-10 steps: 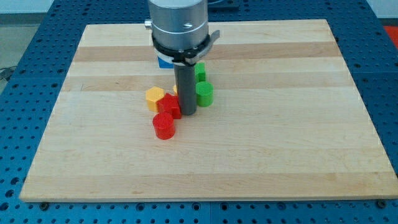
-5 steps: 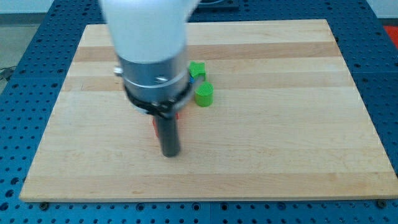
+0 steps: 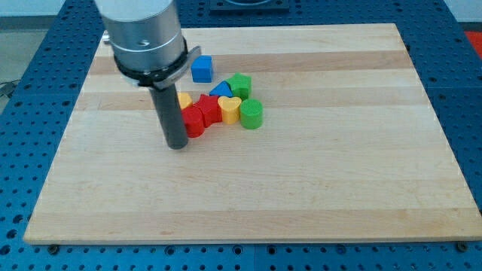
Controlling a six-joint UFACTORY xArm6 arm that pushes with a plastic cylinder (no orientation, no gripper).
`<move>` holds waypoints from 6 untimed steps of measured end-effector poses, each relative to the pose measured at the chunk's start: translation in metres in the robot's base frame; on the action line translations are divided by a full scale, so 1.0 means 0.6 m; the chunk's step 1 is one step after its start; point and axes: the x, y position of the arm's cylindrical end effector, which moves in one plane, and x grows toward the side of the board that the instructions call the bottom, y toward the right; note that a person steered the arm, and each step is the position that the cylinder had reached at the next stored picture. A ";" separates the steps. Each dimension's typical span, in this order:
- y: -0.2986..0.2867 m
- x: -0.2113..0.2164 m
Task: Push the red circle to the bottom of the blue cube
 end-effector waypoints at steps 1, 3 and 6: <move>-0.042 -0.045; 0.025 -0.012; 0.035 -0.049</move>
